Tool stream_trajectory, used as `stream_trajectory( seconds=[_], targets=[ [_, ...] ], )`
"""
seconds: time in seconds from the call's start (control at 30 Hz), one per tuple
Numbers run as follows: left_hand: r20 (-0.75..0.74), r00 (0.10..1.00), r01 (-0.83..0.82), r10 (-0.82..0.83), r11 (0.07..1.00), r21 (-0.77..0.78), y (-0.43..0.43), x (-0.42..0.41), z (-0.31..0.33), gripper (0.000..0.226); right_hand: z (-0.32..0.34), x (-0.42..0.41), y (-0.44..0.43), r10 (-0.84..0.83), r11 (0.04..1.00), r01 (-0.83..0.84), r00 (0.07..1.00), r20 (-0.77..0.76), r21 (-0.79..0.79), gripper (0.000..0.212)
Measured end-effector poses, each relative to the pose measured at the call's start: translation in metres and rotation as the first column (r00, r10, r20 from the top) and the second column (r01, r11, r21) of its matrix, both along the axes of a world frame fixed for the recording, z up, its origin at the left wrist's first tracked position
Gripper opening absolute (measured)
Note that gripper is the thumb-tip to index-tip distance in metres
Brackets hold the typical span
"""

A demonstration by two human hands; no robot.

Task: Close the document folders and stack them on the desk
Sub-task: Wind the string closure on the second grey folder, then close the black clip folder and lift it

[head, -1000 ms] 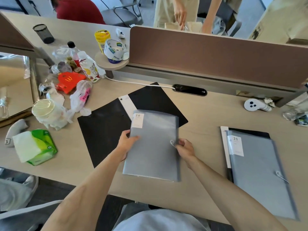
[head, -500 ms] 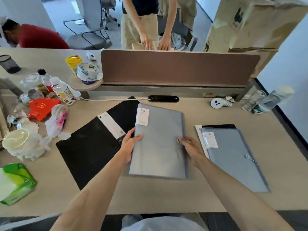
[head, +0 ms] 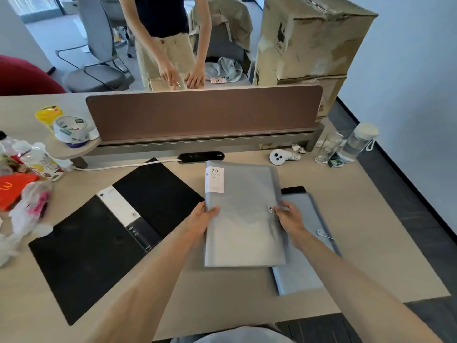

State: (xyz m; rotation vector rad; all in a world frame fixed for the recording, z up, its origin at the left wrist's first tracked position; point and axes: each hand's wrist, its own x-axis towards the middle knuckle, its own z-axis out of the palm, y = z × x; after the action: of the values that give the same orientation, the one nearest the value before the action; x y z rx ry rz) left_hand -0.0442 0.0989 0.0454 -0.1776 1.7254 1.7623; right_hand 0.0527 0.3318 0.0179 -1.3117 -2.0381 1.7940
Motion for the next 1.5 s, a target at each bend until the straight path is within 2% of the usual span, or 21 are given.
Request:
stream_trajectory(
  seconds=[0.07, 0.13, 0.27, 0.37, 0.47, 0.53, 0.63, 0.83, 0.93, 1.07, 1.2, 1.27, 1.37, 1.5],
  targets=[
    [-0.060, 0.992, 0.101, -0.107, 0.990, -0.094, 0.028, 0.011, -0.005, 0.027, -0.007, 0.014, 0.031, -0.006, 0.999, 0.004, 0.999, 0.054, 0.049, 0.027],
    [-0.058, 0.979, 0.178, -0.195, 0.961, -0.212, 0.056, 0.025, -0.012, 0.031, -0.019, 0.030, 0.061, -0.017, 0.997, 0.009, 0.994, 0.105, 0.077, 0.022],
    [0.020, 0.953, 0.287, -0.301, 0.887, -0.361, 0.102, 0.055, -0.034, 0.037, -0.043, 0.059, 0.109, 0.008, 0.990, -0.036, 0.979, 0.205, 0.136, 0.024],
    [0.097, 0.938, 0.343, -0.332, 0.856, -0.387, 0.124, 0.080, -0.049, 0.026, -0.056, 0.076, 0.136, 0.044, 0.979, -0.099, 0.956, 0.290, 0.177, 0.025],
    [0.124, 0.934, 0.355, -0.336, 0.822, -0.446, 0.135, 0.094, -0.065, 0.017, -0.061, 0.087, 0.148, 0.069, 0.964, -0.154, 0.931, 0.357, 0.216, 0.029],
    [0.075, 0.949, 0.303, -0.305, 0.826, -0.475, 0.140, 0.096, -0.074, 0.011, -0.066, 0.092, 0.152, 0.080, 0.948, -0.193, 0.914, 0.398, 0.252, 0.037],
    [0.017, 0.947, 0.274, -0.319, 0.783, -0.559, 0.148, 0.096, -0.075, 0.018, -0.072, 0.096, 0.156, 0.114, 0.931, -0.252, 0.887, 0.448, 0.262, 0.046],
    [0.074, 0.937, 0.314, -0.340, 0.736, -0.600, 0.159, 0.093, -0.064, 0.046, -0.072, 0.091, 0.161, 0.155, 0.941, -0.257, 0.906, 0.394, 0.220, 0.038],
    [0.084, 0.962, 0.266, -0.261, 0.811, -0.521, 0.166, 0.091, -0.066, 0.039, -0.072, 0.082, 0.166, 0.179, 0.948, -0.256, 0.920, 0.348, 0.190, 0.033],
    [0.051, 0.990, 0.138, -0.129, 0.887, -0.440, 0.170, 0.083, -0.067, 0.041, -0.064, 0.065, 0.172, 0.225, 0.954, -0.272, 0.927, 0.301, 0.123, 0.030],
    [0.089, 0.986, 0.162, -0.138, 0.895, -0.414, 0.168, 0.075, -0.064, 0.041, -0.051, 0.052, 0.177, 0.295, 0.884, -0.416, 0.851, 0.435, 0.213, 0.013],
    [0.075, 0.988, 0.155, -0.136, 0.886, -0.437, 0.160, 0.072, -0.061, 0.051, -0.046, 0.043, 0.171, 0.326, 0.821, -0.490, 0.824, 0.464, 0.293, 0.034],
    [0.039, 0.990, 0.135, -0.132, 0.874, -0.467, 0.138, 0.065, -0.063, 0.059, -0.032, 0.021, 0.140, 0.431, 0.704, -0.581, 0.806, 0.405, 0.409, 0.042],
    [-0.027, 1.000, 0.002, -0.015, 0.892, -0.452, 0.093, 0.053, -0.061, 0.051, -0.014, -0.016, 0.074, 0.609, 0.601, -0.656, 0.746, 0.271, 0.457, 0.037]
  ],
)
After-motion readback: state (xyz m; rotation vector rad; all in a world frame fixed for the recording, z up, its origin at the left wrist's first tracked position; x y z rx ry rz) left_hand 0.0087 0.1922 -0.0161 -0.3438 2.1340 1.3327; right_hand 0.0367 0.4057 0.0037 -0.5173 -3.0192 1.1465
